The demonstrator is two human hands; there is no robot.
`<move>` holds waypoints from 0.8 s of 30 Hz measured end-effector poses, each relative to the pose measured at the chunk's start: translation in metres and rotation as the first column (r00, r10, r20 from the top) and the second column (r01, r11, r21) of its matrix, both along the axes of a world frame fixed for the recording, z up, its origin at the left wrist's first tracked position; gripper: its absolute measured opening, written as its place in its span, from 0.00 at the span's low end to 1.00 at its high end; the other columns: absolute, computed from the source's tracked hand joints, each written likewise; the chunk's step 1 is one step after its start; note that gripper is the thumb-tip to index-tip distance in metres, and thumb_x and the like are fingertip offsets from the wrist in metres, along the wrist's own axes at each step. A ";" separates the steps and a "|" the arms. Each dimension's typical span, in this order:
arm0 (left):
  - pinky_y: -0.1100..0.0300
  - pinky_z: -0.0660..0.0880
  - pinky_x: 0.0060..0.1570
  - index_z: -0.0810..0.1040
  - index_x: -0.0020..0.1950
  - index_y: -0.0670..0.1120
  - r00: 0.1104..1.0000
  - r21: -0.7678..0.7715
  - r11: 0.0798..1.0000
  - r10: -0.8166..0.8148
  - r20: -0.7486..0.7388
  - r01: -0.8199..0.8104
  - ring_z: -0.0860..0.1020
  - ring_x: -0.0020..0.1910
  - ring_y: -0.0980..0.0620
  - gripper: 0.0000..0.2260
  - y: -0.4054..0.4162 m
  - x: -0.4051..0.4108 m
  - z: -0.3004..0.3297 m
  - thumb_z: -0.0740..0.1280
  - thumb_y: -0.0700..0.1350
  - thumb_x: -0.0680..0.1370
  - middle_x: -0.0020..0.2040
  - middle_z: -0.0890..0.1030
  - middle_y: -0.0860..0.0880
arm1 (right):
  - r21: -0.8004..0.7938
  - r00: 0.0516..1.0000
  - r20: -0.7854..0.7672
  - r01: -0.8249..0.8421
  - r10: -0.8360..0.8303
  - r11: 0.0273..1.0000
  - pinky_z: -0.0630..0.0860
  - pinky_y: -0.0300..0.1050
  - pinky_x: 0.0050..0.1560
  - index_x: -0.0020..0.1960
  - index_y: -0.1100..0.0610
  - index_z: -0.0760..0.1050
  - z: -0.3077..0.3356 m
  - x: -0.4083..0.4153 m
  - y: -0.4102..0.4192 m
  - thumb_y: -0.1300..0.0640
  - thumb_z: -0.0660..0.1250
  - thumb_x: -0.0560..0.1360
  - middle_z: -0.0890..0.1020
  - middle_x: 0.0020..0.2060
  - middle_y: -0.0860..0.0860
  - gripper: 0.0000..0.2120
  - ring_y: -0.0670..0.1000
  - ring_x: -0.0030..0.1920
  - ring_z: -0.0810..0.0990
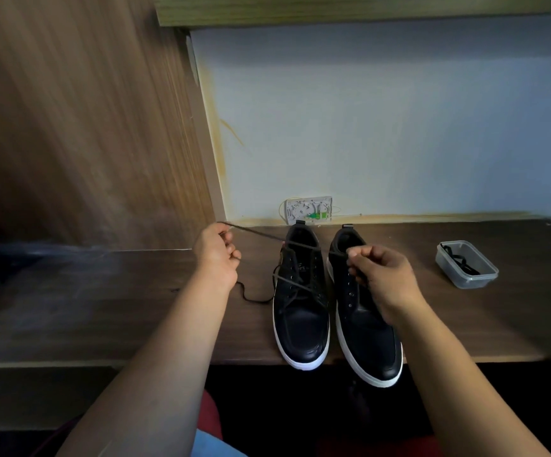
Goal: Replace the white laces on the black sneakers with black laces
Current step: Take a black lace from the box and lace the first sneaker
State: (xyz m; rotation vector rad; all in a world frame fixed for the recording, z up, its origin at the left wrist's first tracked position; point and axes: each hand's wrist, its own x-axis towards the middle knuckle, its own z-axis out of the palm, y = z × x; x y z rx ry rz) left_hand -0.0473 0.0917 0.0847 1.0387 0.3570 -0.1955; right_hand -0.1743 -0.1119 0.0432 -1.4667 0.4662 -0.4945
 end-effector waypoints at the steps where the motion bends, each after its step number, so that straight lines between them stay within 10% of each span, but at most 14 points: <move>1: 0.63 0.56 0.26 0.72 0.38 0.47 0.998 0.033 0.998 0.056 -0.026 -0.055 0.58 0.23 0.56 0.10 0.002 0.002 -0.001 0.57 0.38 0.77 0.28 0.66 0.53 | -0.122 0.995 -0.077 0.056 -0.066 0.991 0.74 0.40 0.38 0.41 0.54 0.81 -0.006 0.001 -0.002 0.61 0.69 0.75 0.82 0.34 0.50 0.05 0.47 0.34 0.77; 6: 0.62 0.60 0.30 0.72 0.40 0.47 0.982 0.156 0.975 0.170 -0.080 -0.157 0.63 0.30 0.53 0.09 0.007 0.008 -0.001 0.57 0.38 0.78 0.36 0.69 0.51 | -0.224 0.984 -0.121 0.105 -0.135 0.969 0.75 0.40 0.39 0.43 0.54 0.82 -0.018 0.005 -0.007 0.60 0.69 0.76 0.83 0.34 0.49 0.04 0.46 0.34 0.79; 9: 0.57 0.68 0.47 0.75 0.52 0.45 0.998 0.485 0.874 0.031 -0.054 0.000 0.71 0.47 0.47 0.07 0.008 0.013 -0.006 0.60 0.39 0.76 0.52 0.75 0.46 | -0.190 0.996 -0.049 0.058 -0.069 0.980 0.77 0.39 0.46 0.46 0.54 0.81 -0.015 0.007 0.001 0.65 0.62 0.79 0.84 0.39 0.53 0.11 0.48 0.41 0.83; 12: 0.55 0.62 0.58 0.71 0.65 0.53 0.952 0.989 0.150 -0.302 0.043 0.003 0.65 0.65 0.46 0.19 0.012 0.003 -0.009 0.64 0.43 0.75 0.67 0.67 0.48 | -0.311 0.993 0.023 -0.099 0.112 0.945 0.79 0.41 0.48 0.49 0.51 0.79 -0.010 0.006 0.018 0.68 0.61 0.79 0.85 0.41 0.52 0.14 0.49 0.45 0.85; 13: 0.56 0.62 0.59 0.72 0.66 0.54 0.871 0.996 0.084 -0.486 0.071 -0.034 0.65 0.67 0.47 0.20 0.010 -0.002 -0.007 0.65 0.43 0.75 0.67 0.68 0.50 | -0.360 0.986 0.032 -0.142 0.164 0.922 0.79 0.42 0.49 0.51 0.52 0.78 -0.009 0.006 0.023 0.67 0.62 0.78 0.85 0.41 0.51 0.12 0.48 0.44 0.85; 17: 0.62 0.71 0.61 0.78 0.60 0.47 0.413 0.778 0.346 -0.902 0.123 0.524 0.78 0.57 0.55 0.11 -0.009 -0.029 -0.013 0.67 0.39 0.78 0.56 0.81 0.48 | -0.444 0.974 0.143 -0.097 0.177 0.891 0.79 0.40 0.48 0.48 0.56 0.79 -0.001 0.006 0.042 0.66 0.71 0.73 0.85 0.38 0.49 0.07 0.45 0.42 0.84; 20: 0.67 0.74 0.41 0.79 0.52 0.42 0.460 0.688 0.449 -0.868 0.186 0.570 0.75 0.36 0.58 0.07 -0.020 -0.032 -0.022 0.62 0.40 0.81 0.36 0.76 0.50 | -0.440 0.971 0.196 -0.041 0.140 0.897 0.78 0.36 0.45 0.43 0.55 0.81 -0.002 0.007 0.045 0.64 0.73 0.72 0.85 0.36 0.49 0.05 0.45 0.40 0.83; 24: 0.69 0.65 0.33 0.78 0.42 0.46 0.520 0.818 0.389 -0.844 0.132 0.423 0.68 0.32 0.59 0.09 -0.017 -0.022 -0.025 0.63 0.42 0.81 0.33 0.72 0.52 | -0.384 0.986 0.140 -0.032 0.092 0.923 0.78 0.40 0.45 0.41 0.55 0.81 -0.017 0.016 0.041 0.63 0.73 0.72 0.84 0.35 0.51 0.04 0.48 0.40 0.83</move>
